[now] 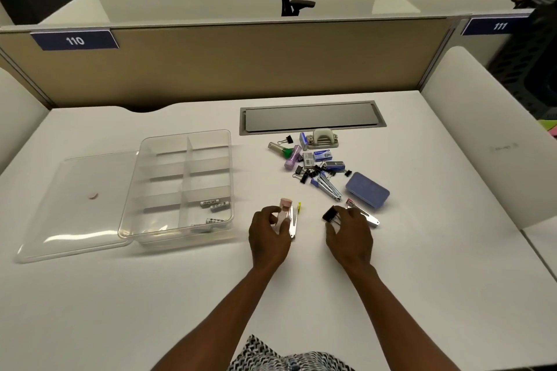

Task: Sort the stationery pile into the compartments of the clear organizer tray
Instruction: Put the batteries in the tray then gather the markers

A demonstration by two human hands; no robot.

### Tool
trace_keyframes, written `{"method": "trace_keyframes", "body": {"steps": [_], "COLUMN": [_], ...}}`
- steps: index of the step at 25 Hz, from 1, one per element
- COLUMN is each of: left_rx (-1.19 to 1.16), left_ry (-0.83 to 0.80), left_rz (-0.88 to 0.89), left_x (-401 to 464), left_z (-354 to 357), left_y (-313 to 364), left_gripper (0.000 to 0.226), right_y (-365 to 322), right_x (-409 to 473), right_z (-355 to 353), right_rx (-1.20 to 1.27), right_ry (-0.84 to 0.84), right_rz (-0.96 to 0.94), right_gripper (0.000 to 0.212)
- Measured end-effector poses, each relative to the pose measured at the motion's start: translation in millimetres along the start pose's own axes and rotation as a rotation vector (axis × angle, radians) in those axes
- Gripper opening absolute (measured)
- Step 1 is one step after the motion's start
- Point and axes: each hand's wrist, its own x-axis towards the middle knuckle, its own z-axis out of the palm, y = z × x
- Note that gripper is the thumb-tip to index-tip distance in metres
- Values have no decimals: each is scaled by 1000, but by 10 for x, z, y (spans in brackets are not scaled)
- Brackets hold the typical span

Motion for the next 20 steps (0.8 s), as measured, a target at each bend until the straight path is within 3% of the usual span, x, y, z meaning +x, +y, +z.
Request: {"method": "trace_keyframes", "body": {"steps": [2,6,10,13,15,20], "left_rx": [-82,-128,-154,-135,-162,-189], "left_ry": [-17,-80,-120,-164,-203,-293], "left_rz": [-19,-77,-136,-197,-220,-161], "left_x": [-14,-29,-68,-94,-124,-134], "left_z": [27,18,-72,-151,-192,-290], "left_y": [88,197,194,123,82,73], "left_gripper": [28,36,40,23,25,29], "right_y": [65,47,-81,-301,-424,-596], "right_x": [-30,-21,-90,-153,-184,-260], "right_z": [36,79,62,10,-6,44], "right_rx": [-62,39,391,858,1057,1120], "right_ry": [-57,-34,8,-183,-338,-522], "right_rz": [-19,7,127,314,362,395], "right_gripper": [44,37,23,16,14,18]}}
